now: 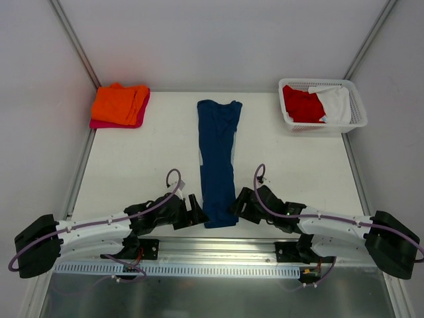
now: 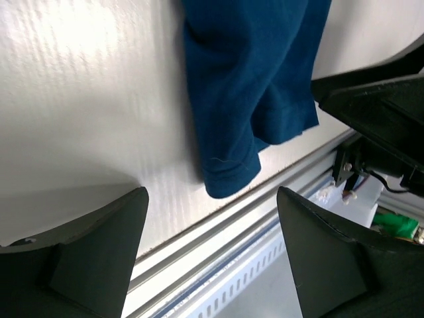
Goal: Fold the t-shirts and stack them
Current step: Grab the bottom of the folded rectangular tshirt with both arms, then fold the folded rectangular tshirt in 1/3 of the way
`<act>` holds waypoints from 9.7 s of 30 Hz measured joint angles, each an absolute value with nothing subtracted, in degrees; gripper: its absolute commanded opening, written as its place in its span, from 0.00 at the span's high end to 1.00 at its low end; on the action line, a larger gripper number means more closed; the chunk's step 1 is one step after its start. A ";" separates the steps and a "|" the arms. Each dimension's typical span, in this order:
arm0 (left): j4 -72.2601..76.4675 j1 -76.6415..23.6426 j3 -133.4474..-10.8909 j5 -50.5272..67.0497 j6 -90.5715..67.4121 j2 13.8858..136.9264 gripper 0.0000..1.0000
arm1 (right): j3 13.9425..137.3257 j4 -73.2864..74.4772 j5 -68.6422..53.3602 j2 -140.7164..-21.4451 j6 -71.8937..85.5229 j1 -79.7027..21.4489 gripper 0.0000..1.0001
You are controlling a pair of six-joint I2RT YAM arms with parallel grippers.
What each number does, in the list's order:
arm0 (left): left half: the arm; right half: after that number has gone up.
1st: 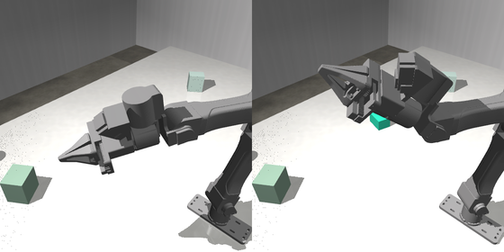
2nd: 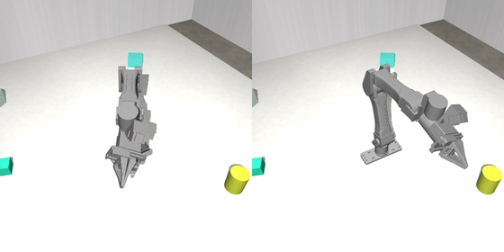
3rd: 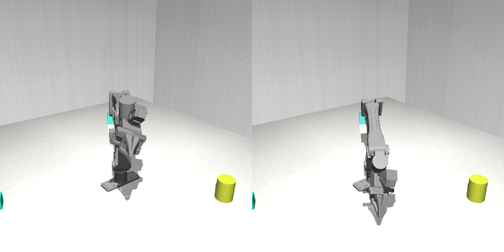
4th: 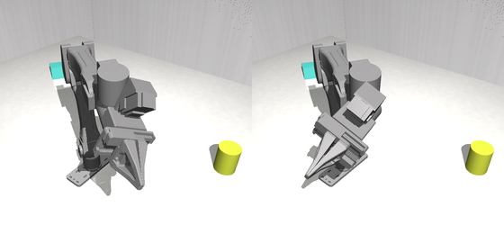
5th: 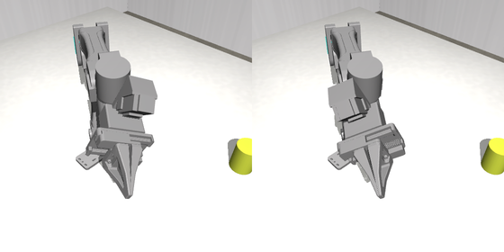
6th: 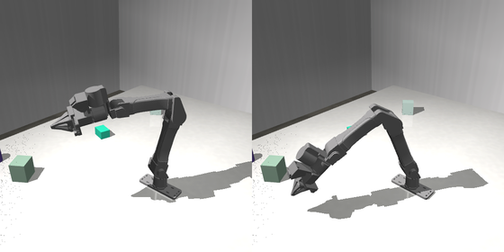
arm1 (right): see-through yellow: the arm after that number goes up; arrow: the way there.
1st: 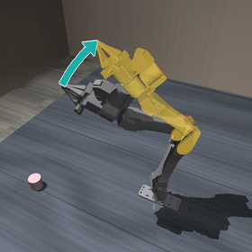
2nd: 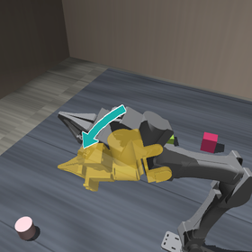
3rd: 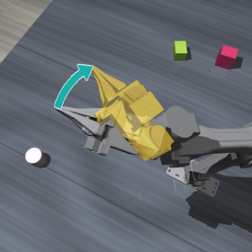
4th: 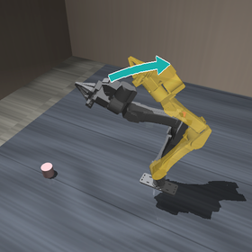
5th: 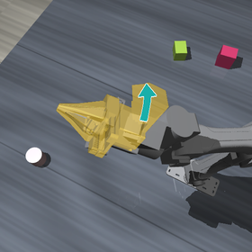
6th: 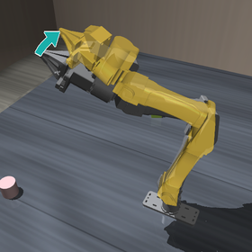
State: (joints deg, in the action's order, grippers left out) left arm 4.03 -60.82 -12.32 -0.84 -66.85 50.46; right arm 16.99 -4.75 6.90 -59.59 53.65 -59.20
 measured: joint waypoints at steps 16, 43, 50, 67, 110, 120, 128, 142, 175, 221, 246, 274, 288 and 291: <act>3.40 -61.21 -18.11 -10.28 -66.67 59.90 0.24 | 17.41 -10.57 6.59 -64.05 54.04 -59.51 0.31; 19.03 -64.55 -17.72 -11.00 -70.15 69.93 0.36 | 16.99 -14.28 6.31 -66.02 54.92 -59.51 0.35; 19.05 -64.55 -16.43 -11.07 -71.22 69.06 0.61 | 16.67 -13.47 6.63 -66.22 55.02 -59.51 0.55; 16.40 -64.55 -15.51 -11.22 -71.61 68.88 0.95 | 16.29 -13.06 6.07 -68.31 55.11 -59.51 0.99; -7.62 -58.96 -36.29 -14.11 -53.23 60.97 0.98 | 47.48 20.84 12.16 -72.53 35.90 -53.63 0.99; -7.79 -52.42 -36.97 -13.54 -49.84 63.77 1.00 | 50.96 20.53 9.52 -76.01 33.17 -50.72 0.99; -7.73 -48.21 -42.76 -13.10 -44.80 68.51 1.00 | 56.93 20.27 7.35 -81.65 29.69 -45.93 0.99; -6.76 -43.24 -47.24 -10.83 -40.32 78.15 1.00 | 63.55 20.16 3.31 -92.16 25.74 -41.19 1.00; -0.45 -33.67 -60.88 -4.54 -33.67 100.42 1.00 | 81.45 19.99 -4.67 -114.19 20.91 -29.95 0.99; 0.60 -33.45 -46.65 1.26 -32.82 58.37 0.01 | 80.18 30.70 8.78 -83.96 19.22 -37.87 0.96; -7.05 -36.07 -37.32 -0.32 -35.88 47.75 0.01 | 77.45 25.54 5.58 -102.00 26.20 -43.33 0.99; -8.10 -38.30 -36.60 -0.58 -36.67 45.28 0.01 | 75.09 21.37 5.28 -106.08 27.86 -43.33 0.99; -9.85 -39.42 -36.60 -0.69 -36.67 44.27 0.01 | 77.95 21.23 5.02 -112.03 27.62 -43.31 0.99; -10.00 -39.44 -36.60 -0.75 -36.67 44.31 0.01 | 80.18 21.39 4.43 -113.38 27.53 -43.16 0.99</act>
State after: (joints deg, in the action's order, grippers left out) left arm -10.00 -39.44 -36.60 -0.75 -36.67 44.31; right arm 80.18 21.39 4.43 -113.38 27.53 -43.16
